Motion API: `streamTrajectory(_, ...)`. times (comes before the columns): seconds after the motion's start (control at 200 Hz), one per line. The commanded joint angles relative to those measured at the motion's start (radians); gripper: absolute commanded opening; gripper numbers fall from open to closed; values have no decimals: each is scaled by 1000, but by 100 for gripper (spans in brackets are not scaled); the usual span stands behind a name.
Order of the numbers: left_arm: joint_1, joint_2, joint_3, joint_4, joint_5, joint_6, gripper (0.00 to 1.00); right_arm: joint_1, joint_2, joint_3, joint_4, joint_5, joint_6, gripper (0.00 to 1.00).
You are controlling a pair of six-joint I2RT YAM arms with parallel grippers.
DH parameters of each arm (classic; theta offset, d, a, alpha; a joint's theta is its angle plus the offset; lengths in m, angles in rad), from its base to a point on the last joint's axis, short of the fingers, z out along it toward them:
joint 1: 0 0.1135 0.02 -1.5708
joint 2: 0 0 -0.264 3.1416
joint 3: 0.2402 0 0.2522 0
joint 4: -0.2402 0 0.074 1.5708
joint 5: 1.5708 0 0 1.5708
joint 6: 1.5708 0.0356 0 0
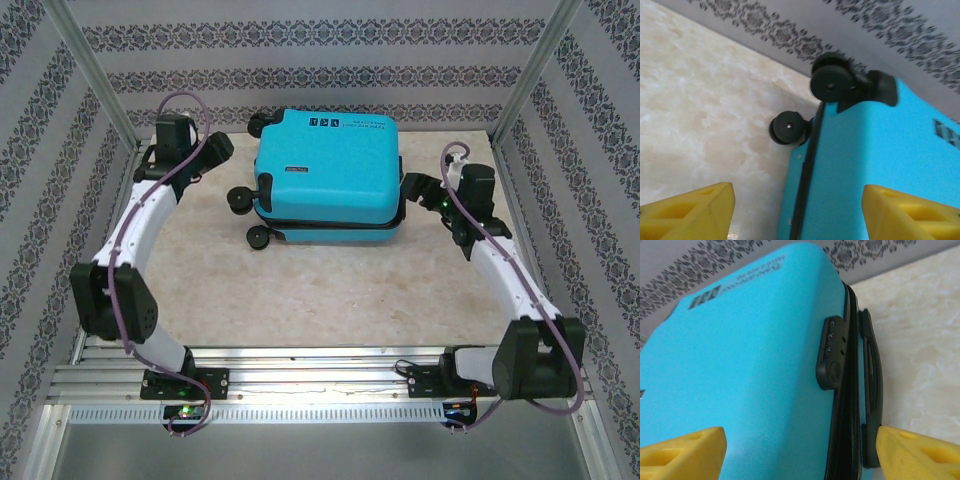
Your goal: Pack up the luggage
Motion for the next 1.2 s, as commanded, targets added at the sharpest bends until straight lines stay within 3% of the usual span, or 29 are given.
streamTrajectory(0.0,8,109,56,-14,42,26,65,-3,74,61,24,-36,46,80)
streamTrajectory(0.185,-15,223,85,18,89,-11,61,-3,225,160,87,-193,84,80)
streamTrajectory(0.395,-115,198,2,44,64,-28,61,0,279,201,78,-220,90,80)
streamTrajectory(0.555,-256,119,-127,50,23,-31,61,-7,213,164,36,-168,66,79)
streamTrajectory(0.68,-364,47,-270,120,40,-111,61,-33,127,126,-4,-139,36,82)
streamTrajectory(0.949,-718,-91,-454,349,-27,-243,61,-93,12,95,-99,-98,-15,84)
streamTrajectory(1.104,-777,-232,-542,377,-69,-203,60,-111,-20,85,-135,-84,-29,84)
streamTrajectory(1.194,-767,-335,-520,223,-184,-114,66,-123,-46,76,-151,-83,-26,84)
